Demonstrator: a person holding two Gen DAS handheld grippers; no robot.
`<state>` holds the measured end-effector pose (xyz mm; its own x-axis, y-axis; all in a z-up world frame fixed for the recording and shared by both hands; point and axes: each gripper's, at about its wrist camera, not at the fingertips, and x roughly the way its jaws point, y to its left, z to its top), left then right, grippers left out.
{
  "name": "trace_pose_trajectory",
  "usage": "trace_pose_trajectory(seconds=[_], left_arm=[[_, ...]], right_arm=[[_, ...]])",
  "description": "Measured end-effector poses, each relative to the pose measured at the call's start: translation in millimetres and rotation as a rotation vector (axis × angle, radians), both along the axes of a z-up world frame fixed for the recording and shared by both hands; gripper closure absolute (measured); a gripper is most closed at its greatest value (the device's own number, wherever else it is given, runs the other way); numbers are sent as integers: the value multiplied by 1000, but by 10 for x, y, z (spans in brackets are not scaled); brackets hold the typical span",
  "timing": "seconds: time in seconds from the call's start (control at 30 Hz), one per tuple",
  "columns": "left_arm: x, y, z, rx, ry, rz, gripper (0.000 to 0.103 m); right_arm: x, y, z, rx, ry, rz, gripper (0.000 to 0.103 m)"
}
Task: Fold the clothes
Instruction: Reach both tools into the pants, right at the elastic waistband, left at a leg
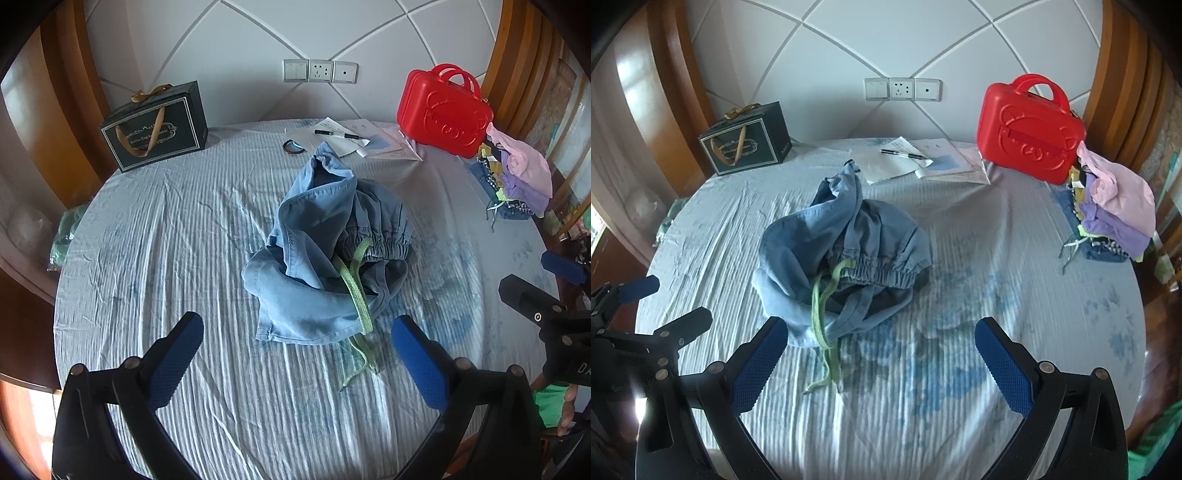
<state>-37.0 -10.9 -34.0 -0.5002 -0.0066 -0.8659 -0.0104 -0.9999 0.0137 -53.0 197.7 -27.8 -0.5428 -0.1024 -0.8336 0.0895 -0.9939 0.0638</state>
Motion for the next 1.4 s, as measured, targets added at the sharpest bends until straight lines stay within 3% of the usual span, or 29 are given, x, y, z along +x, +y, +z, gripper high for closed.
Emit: trace_pose_trajectory(seconds=[0.2, 0.37, 0.5, 0.57, 0.63, 0.83, 0.9, 1.0, 1.07, 1.17, 1.23, 1.27, 1.3, 1.37, 1.4], left_arm=[[-174, -27, -195, -8, -26, -3, 0], [-499, -77, -584, -25, -82, -6, 0], [-815, -146, -946, 7, -112, -6, 0], [-962, -186, -1125, 27, -126, -6, 0], [-1099, -216, -1314, 37, -138, -6, 0], [-1388, -291, -1934, 23, -243, 9, 8], [-1417, -303, -2075, 32, -266, 12, 8], [-1416, -303, -2159, 32, -253, 21, 0], [-1401, -292, -2170, 26, -231, 0, 0], [-1361, -272, -2180, 24, -195, -31, 0], [-1353, -255, -2187, 23, -190, -28, 0], [-1355, -249, -2189, 23, -194, -25, 0], [-1352, -243, -2181, 26, -196, -24, 4], [-1331, -222, -2137, 42, -198, -38, 23], [-1316, -200, -2094, 52, -200, -51, 42]], right_arm=[[-137, 25, -153, 3, -35, 3, 0], [-352, 82, -446, -12, -81, -7, 0], [-578, 147, -742, -68, -119, -16, 1], [-706, 160, -899, -92, -140, -15, 10], [-852, 138, -1068, -112, -165, -9, 25], [-1238, -71, -1543, -110, -240, 37, 47], [-1346, -134, -1716, -98, -266, 39, 49], [-1429, -197, -1960, -70, -305, 44, 49], [-1431, -214, -2072, -47, -313, 38, 49], [-1420, -242, -2161, -38, -311, 36, 41], [-1403, -311, -2190, -47, -299, 67, 15], [-1394, -351, -2206, -52, -293, 86, 8], [-1384, -391, -2222, -57, -286, 105, 0], [-1374, -395, -2214, -46, -289, 98, 2], [-1370, -360, -2181, -36, -290, 80, 20]])
